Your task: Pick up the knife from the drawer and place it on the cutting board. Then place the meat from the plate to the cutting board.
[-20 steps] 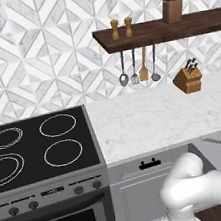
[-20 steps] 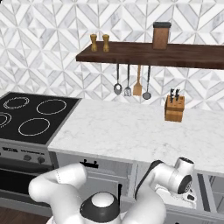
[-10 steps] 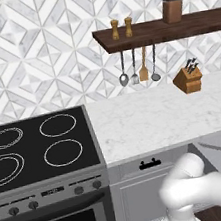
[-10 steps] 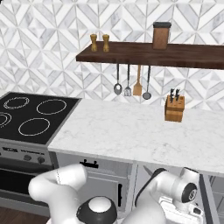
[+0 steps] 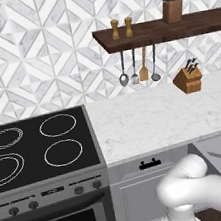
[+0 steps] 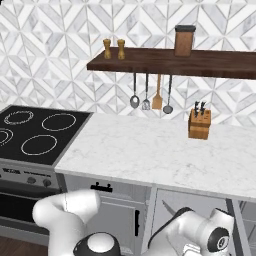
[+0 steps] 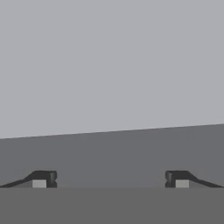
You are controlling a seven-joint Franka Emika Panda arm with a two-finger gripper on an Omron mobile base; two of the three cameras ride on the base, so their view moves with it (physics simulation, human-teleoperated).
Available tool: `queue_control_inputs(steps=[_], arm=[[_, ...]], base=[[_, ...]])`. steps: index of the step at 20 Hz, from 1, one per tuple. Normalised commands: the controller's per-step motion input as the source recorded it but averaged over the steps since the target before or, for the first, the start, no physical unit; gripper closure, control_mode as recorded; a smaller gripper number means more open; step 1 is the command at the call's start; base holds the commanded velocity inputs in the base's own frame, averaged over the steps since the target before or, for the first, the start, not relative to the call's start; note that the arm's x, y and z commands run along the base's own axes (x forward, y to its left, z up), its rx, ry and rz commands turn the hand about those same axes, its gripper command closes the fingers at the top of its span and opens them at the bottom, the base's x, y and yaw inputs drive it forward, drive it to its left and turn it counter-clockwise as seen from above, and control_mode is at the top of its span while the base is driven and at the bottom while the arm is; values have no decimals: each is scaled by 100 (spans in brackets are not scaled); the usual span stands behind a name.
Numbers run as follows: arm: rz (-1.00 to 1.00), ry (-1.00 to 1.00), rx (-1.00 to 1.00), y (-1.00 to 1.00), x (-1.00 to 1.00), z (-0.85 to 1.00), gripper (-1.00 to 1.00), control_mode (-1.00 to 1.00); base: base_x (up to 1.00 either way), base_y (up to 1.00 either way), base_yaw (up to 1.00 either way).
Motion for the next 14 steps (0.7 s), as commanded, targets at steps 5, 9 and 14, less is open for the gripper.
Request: queue_control_inputs(steps=[5,9,14], arm=[[4,-23,0,0,9,14,-100,-100],[6,-20,0,-1,57,39,-100,-100],[9,-4,0,0,97,53,-100,-100]], base=[[0,0,0],[0,0,0],[0,0,0]])
